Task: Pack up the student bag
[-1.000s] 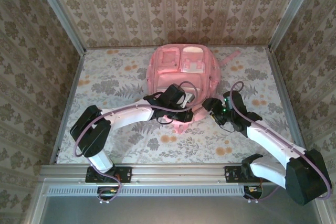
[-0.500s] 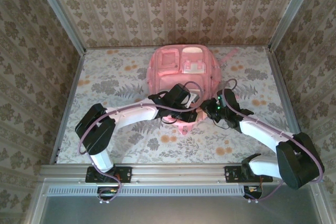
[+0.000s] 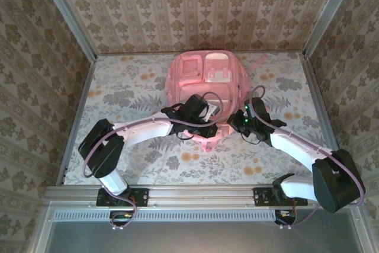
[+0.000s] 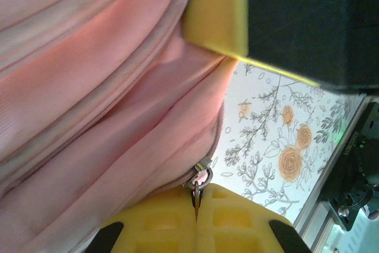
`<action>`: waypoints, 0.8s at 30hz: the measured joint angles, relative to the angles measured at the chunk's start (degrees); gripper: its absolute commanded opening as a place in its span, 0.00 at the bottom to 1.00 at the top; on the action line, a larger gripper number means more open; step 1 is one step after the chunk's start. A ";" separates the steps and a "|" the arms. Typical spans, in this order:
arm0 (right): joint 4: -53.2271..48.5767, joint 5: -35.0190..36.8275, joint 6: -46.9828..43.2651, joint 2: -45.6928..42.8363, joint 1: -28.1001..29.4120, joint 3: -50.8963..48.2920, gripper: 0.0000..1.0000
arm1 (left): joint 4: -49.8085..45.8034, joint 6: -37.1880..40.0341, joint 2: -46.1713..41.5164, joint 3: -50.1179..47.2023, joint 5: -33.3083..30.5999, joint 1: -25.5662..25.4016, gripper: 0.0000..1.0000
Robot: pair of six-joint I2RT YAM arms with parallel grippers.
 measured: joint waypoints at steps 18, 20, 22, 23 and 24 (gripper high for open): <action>-5.88 0.02 -8.22 3.37 -5.57 4.68 0.43 | 0.46 1.95 -8.31 -10.97 1.01 7.65 0.00; -7.26 1.16 -9.14 3.32 -5.88 5.27 0.55 | 0.35 1.95 -8.33 -10.97 0.94 7.50 0.00; -8.70 2.16 -9.62 2.47 -5.77 5.31 0.58 | 0.35 1.92 -8.33 -10.97 0.79 7.17 0.00; -9.03 2.67 -9.25 1.60 -5.42 5.29 0.59 | 0.35 1.92 -8.33 -10.97 0.72 6.99 0.00; -9.35 3.10 -8.74 0.04 -4.85 5.18 0.61 | 0.33 1.92 -8.33 -10.97 0.50 6.69 0.00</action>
